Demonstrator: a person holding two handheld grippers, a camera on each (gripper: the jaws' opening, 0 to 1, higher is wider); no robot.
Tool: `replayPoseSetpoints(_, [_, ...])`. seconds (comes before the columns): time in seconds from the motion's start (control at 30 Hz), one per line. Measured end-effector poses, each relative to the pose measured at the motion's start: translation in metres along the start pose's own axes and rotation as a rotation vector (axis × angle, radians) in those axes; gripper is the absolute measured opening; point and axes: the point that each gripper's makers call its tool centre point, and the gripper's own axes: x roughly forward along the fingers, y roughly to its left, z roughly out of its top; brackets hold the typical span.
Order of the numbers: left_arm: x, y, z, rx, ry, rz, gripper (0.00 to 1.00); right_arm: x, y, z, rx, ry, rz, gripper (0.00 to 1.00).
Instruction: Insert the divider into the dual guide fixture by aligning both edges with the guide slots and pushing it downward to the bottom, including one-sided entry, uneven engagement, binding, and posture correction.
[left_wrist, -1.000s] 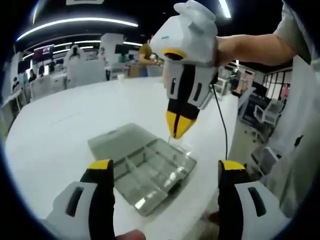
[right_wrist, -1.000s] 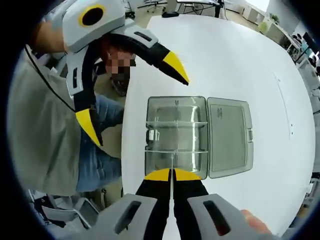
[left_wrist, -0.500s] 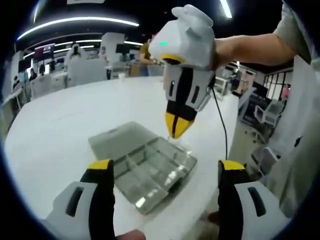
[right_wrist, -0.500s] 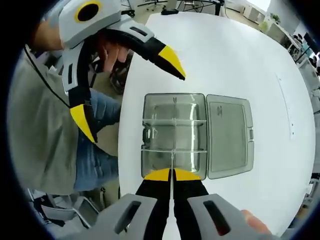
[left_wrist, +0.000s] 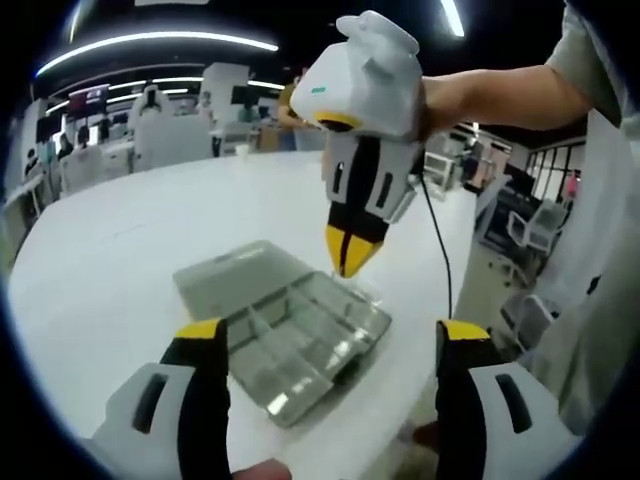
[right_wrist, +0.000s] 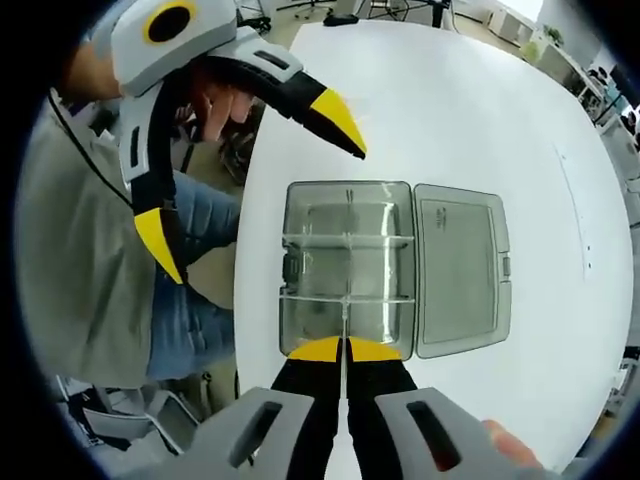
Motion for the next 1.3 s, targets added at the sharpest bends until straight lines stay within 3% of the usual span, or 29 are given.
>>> replayPoseSetpoints(1.3, [-0.0012, 0.0048, 0.0011, -0.012, -0.009, 0.008, 0.83, 0.0069, -0.0012, -0.0035, -0.028, 0.063, 0.006, 0.0])
